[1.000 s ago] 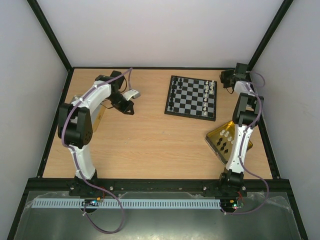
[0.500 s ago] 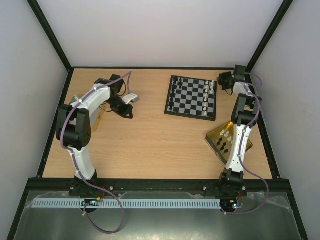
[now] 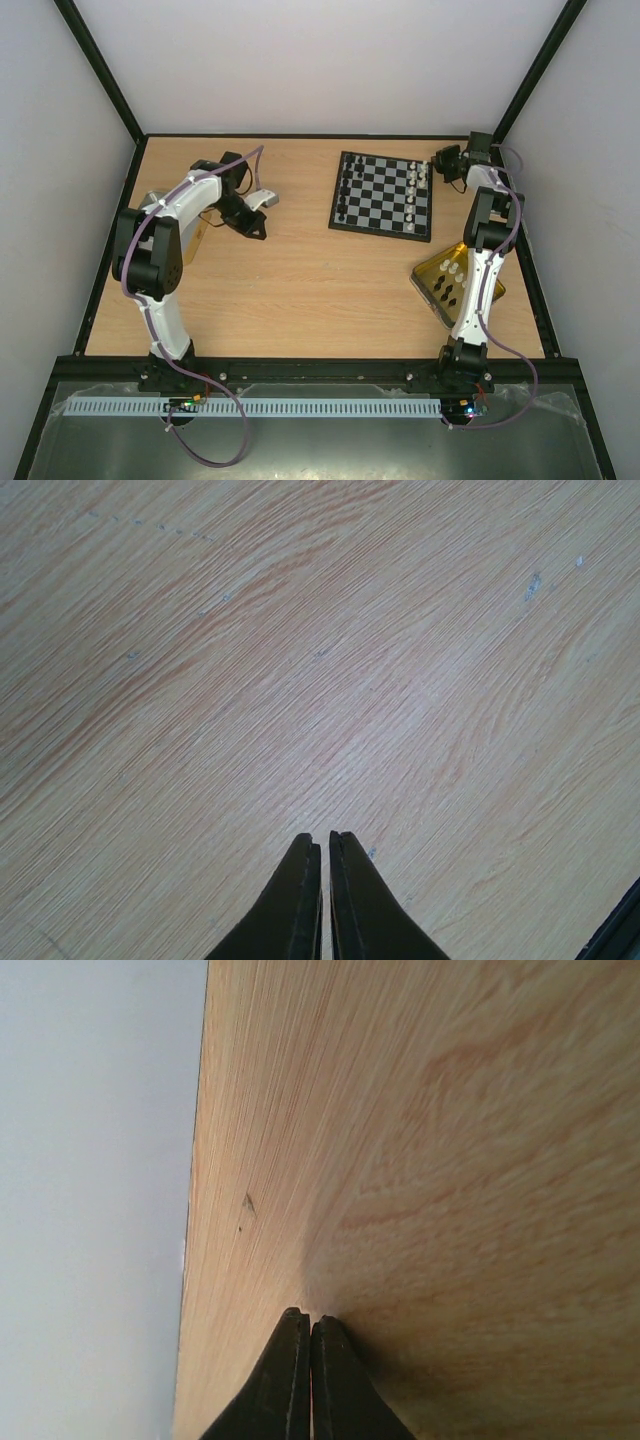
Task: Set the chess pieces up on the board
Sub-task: Move the chessboard to the center of the board.
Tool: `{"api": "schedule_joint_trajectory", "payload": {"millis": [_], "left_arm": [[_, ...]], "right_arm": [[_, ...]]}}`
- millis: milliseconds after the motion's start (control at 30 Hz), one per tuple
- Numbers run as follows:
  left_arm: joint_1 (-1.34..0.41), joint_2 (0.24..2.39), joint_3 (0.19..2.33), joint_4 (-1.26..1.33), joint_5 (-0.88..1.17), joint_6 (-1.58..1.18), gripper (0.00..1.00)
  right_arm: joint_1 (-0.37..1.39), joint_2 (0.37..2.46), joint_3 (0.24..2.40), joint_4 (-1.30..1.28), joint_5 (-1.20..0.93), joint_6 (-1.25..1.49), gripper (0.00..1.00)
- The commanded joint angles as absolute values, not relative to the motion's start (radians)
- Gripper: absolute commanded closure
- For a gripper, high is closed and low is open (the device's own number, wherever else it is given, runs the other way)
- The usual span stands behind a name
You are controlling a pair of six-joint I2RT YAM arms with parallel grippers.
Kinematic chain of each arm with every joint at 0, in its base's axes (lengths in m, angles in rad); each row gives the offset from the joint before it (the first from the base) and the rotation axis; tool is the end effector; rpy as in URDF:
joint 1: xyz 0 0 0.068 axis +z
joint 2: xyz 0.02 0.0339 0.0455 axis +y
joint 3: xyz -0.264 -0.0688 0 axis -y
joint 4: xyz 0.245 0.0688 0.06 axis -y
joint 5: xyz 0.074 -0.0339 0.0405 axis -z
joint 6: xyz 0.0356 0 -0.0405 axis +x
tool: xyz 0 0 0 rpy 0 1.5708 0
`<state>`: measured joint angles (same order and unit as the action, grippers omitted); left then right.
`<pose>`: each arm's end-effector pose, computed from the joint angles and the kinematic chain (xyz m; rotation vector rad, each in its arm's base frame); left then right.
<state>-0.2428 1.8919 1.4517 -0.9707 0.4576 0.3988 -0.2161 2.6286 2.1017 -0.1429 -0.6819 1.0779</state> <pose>0.3528 -0.1036 0.2093 0.9585 2.7142 -0.6502 0.5632 -0.1007 0.1086 1.0777 2.0852 1.2132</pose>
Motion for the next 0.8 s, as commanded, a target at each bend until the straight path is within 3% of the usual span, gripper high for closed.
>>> {"api": "schedule_joint_trajectory", "payload": {"millis": [0, 533, 767], "left_arm": [[-0.239, 1.859, 1.441, -0.969, 0.477, 0.397, 0.94], [-0.190, 1.858, 1.402, -0.908, 0.423, 0.378, 0.98], [-0.153, 1.871, 1.362, -0.868, 0.388, 0.365, 0.98]], "right_arm": [[-0.169, 2.627, 2.032, -0.269, -0.700, 1.013, 0.98], [-0.020, 2.535, 1.816, -0.287, -0.724, 0.886, 0.98], [0.070, 2.433, 1.612, -0.264, -0.728, 0.817, 0.98]]}}
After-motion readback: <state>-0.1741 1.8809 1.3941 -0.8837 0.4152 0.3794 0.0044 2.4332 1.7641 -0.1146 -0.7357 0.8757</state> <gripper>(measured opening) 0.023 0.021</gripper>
